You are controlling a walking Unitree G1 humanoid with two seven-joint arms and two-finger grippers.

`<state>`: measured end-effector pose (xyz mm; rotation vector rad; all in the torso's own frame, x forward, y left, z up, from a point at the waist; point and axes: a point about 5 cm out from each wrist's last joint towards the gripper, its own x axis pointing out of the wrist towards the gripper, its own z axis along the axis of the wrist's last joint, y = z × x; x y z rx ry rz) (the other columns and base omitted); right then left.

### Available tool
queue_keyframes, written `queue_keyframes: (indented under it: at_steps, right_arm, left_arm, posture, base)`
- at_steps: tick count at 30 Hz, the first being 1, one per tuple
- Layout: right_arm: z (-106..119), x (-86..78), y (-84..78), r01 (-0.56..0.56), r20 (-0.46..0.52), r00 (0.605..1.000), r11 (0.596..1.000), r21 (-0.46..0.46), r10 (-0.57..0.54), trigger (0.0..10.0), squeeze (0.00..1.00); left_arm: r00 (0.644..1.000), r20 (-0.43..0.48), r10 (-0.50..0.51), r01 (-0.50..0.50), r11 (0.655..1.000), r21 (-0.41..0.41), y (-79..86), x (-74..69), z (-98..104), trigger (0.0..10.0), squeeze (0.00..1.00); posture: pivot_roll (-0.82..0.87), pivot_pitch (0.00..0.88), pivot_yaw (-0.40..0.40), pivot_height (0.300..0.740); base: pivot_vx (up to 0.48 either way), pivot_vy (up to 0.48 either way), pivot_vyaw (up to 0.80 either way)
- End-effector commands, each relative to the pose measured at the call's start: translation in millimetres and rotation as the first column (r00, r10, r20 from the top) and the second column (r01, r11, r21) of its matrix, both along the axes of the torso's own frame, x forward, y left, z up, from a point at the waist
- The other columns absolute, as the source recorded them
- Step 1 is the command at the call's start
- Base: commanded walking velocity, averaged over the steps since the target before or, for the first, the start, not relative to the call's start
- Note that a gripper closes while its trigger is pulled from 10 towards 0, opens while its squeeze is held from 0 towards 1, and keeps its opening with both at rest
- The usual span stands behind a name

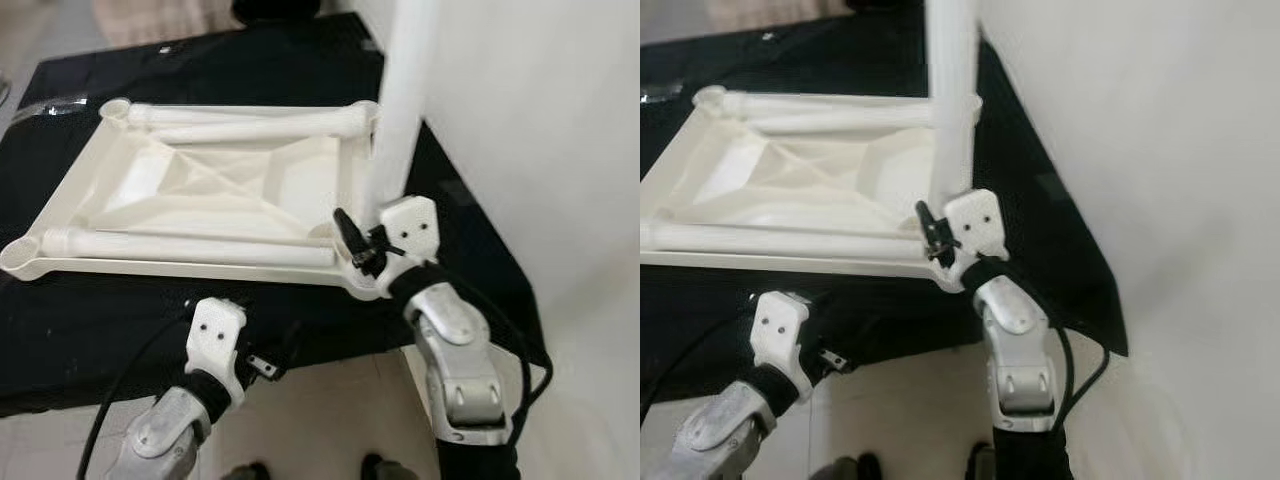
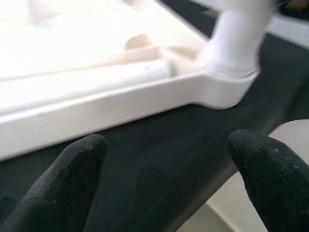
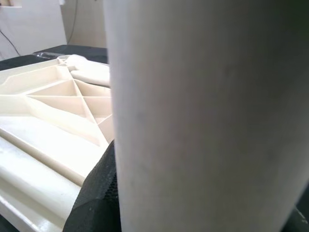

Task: Building children table

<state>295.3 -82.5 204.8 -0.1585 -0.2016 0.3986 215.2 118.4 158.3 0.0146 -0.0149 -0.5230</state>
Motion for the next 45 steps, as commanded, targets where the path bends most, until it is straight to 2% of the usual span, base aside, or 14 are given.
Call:
queue_keyframes:
  at_steps: [1, 2, 5, 6, 7, 10, 15, 16, 18, 24, 35, 37, 38, 45]
  right_arm:
    - [-41, 6.6, 6.8, 0.023, -0.204, 0.978, 0.998, -0.062, -0.035, 4.6, 0.00]
    - [-38, 6.7, 8.3, 0.035, -0.218, 0.975, 0.998, -0.045, -0.044, 10.0, 0.00]
    - [-35, 6.1, 9.2, 0.048, -0.224, 0.973, 0.998, -0.034, -0.055, 10.0, 0.00]
    - [-29, 6.6, 10.2, 0.023, -0.221, 0.975, 1.000, -0.006, -0.024, 10.0, 0.28]
    - [-23, 5.0, 13.8, -0.065, -0.243, 0.967, 0.997, 0.045, 0.074, 10.0, 1.00]
    - [-12, -0.5, 14.0, -0.443, -0.237, 0.861, 0.893, 0.083, 0.449, 10.0, 1.00]
    - [-10, 15.8, -20.4, -0.658, -0.275, 0.732, 0.751, -0.050, 0.623, 10.0, 1.00]
    - [-9, 21.5, -26.2, -0.683, -0.291, 0.715, 0.724, -0.096, 0.636, 10.0, 0.10]
    - [-6, 34.4, -32.2, -0.678, -0.303, 0.717, 0.729, -0.092, 0.628, 10.0, 0.00]
    - [19, 65.2, -37.4, -0.649, -0.257, 0.747, 0.757, -0.080, 0.613, 10.0, 0.00]
    - [61, 80.4, -41.1, -0.814, -0.200, 0.574, 0.580, -0.035, 0.794, 10.0, 0.00]
    - [64, 80.3, -42.0, -0.826, -0.201, 0.557, 0.562, -0.037, 0.806, 8.3, 0.00]
    - [66, 79.5, -42.9, -0.843, -0.207, 0.532, 0.537, -0.036, 0.821, 0.0, 0.00]
    - [66, 78.5, -44.9, -0.879, -0.214, 0.472, 0.476, -0.038, 0.855, 0.0, 0.00]
  left_arm:
    - [1.000, -0.016, 0.005, -0.004, 1.000, 0.009, 1.0, 1.6, -6, 10.0, 0.00]
    - [1.000, -0.014, 0.009, -0.008, 1.000, 0.011, 1.6, 3.9, -7, 10.0, 0.00]
    - [1.000, -0.013, 0.011, -0.011, 1.000, 0.011, 1.9, 5.4, -7, 10.0, 0.00]
    - [1.000, -0.012, 0.013, -0.013, 1.000, 0.010, 2.1, 6.6, -7, 10.0, 0.00]
    - [1.000, -0.011, 0.014, -0.014, 1.000, 0.009, 2.0, 7.5, -7, 10.0, 0.00]
    - [1.000, -0.007, 0.012, -0.012, 1.000, 0.004, 1.2, 8.3, -6, 10.0, 0.00]
    - [1.000, -0.007, 0.004, -0.004, 1.000, 0.003, -1.0, 4.3, -5, 10.0, 0.00]
    - [1.000, -0.007, 0.003, -0.003, 1.000, 0.002, -1.6, 2.7, -4, 10.0, 0.00]
    - [1.000, -0.006, 0.001, -0.001, 1.000, 0.003, -2.2, 1.0, -4, 10.0, 0.00]
    - [1.000, -0.008, -0.003, 0.003, 1.000, 0.003, -4.1, -6.3, -3, 10.0, 0.00]
    - [1.000, -0.029, 0.000, 0.000, 1.000, -0.002, -4.7, -23.5, -2, 10.0, 0.00]
    - [0.999, -0.032, 0.001, -0.001, 1.000, -0.004, -4.3, -25.0, -2, 10.0, 0.00]
    - [0.999, -0.036, 0.001, -0.001, 1.000, -0.006, -3.8, -26.3, -2, 10.0, 0.00]
    - [0.999, -0.045, 0.003, -0.003, 1.000, -0.009, -2.6, -29.0, -2, 10.0, 0.00]
  posture:
    - [0.02, 0.206, -0.019, 0.740]
    - [0.02, 0.200, -0.019, 0.740]
    - [0.02, 0.199, -0.019, 0.740]
    - [0.02, 0.197, -0.020, 0.740]
    - [0.02, 0.199, -0.021, 0.740]
    - [0.02, 0.204, -0.022, 0.740]
    - [0.04, 0.224, -0.030, 0.740]
    - [0.04, 0.230, -0.031, 0.740]
    - [0.04, 0.238, -0.031, 0.740]
    - [0.07, 0.261, -0.036, 0.740]
    - [0.11, 0.309, -0.041, 0.740]
    - [0.11, 0.313, -0.039, 0.740]
    - [0.11, 0.315, -0.037, 0.740]
    - [0.10, 0.309, -0.034, 0.740]
  base:
    - [0.000, 0.000, 0.00]
    - [0.000, 0.000, 0.00]
    - [0.000, 0.000, 0.00]
    - [0.000, 0.000, 0.00]
    - [0.000, 0.000, 0.00]
    - [0.000, 0.000, 0.00]
    - [0.000, 0.000, 0.00]
    - [0.000, 0.000, 0.00]
    - [0.000, 0.000, 0.00]
    - [0.000, 0.000, 0.00]
    - [0.000, 0.000, 0.00]
    - [0.000, 0.000, 0.00]
    - [0.000, 0.000, 0.00]
    - [0.000, 0.000, 0.00]
